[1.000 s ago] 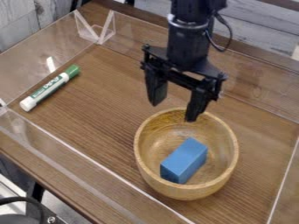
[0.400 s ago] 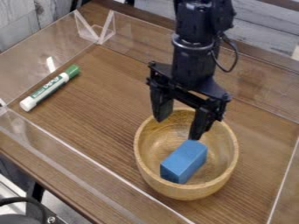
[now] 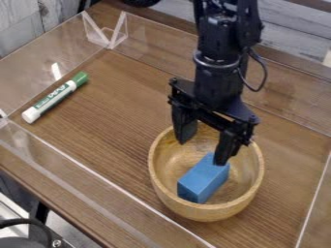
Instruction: Remove the blue block from inside the brown bowl and put it on the table
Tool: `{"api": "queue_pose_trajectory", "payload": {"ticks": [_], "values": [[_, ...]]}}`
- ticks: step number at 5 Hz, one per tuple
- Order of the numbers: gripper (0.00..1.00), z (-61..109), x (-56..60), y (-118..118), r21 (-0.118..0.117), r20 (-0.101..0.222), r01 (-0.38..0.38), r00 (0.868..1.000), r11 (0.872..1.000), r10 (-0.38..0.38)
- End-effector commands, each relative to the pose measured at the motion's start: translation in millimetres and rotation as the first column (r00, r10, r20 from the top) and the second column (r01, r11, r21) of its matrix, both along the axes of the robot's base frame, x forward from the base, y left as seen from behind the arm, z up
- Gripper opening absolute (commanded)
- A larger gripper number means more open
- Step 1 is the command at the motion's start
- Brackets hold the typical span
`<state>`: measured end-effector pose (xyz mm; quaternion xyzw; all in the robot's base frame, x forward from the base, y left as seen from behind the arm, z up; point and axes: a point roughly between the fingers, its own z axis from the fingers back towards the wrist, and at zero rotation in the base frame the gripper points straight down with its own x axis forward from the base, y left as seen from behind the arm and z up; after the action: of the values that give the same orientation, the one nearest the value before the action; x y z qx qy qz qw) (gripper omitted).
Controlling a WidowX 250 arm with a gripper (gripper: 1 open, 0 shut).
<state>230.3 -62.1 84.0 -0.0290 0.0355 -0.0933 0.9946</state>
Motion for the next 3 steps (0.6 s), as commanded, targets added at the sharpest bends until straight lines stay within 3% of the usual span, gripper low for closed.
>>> {"api": "queue_pose_trajectory", "payload": {"ticks": [1,3], "values": [[1.00,9.8,4.4,-4.8,-0.026,0.063,0.024,0.998,0.999,-0.022],[1.00,5.6,3.3,-8.9,-0.047,0.076,0.055,0.996,0.997,-0.051]]}}
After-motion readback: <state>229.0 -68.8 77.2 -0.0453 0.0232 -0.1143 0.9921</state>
